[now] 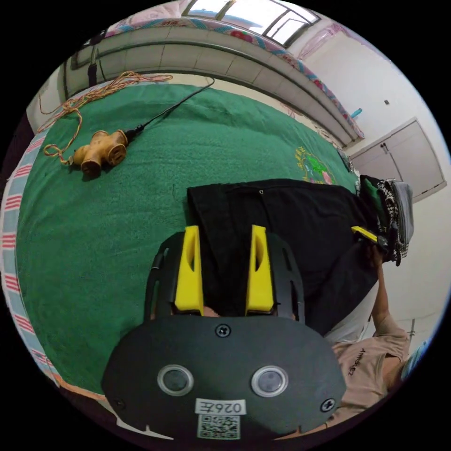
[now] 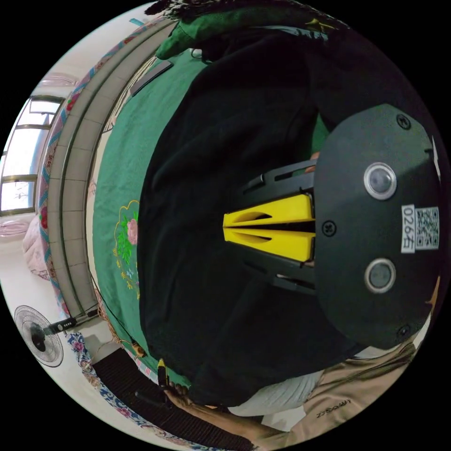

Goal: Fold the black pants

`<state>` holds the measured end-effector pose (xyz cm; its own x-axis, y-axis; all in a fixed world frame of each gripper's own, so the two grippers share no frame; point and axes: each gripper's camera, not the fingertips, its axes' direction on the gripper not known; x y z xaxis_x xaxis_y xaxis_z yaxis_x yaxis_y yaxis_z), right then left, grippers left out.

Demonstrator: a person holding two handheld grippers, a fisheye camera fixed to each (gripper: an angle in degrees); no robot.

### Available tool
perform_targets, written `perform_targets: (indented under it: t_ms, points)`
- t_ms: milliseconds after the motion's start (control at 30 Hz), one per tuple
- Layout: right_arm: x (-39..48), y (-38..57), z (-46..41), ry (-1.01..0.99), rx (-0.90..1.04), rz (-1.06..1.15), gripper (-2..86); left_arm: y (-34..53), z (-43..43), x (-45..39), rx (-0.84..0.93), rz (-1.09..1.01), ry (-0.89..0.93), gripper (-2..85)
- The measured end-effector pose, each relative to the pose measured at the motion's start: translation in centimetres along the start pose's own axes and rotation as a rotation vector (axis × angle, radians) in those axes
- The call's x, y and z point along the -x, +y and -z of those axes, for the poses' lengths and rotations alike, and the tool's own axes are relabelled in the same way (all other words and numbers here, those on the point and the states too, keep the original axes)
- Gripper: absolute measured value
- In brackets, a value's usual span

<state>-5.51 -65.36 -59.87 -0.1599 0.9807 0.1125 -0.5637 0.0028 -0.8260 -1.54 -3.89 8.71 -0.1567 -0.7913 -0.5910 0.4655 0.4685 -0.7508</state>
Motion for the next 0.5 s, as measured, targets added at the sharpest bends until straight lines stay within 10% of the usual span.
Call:
perform_targets:
  t_ms: [500]
  points:
    - [-8.2,-3.2,7.8,0.284,-0.202,-0.364,-0.9,-3.1,7.3,5.3,-0.109,-0.003,0.054,1.1]
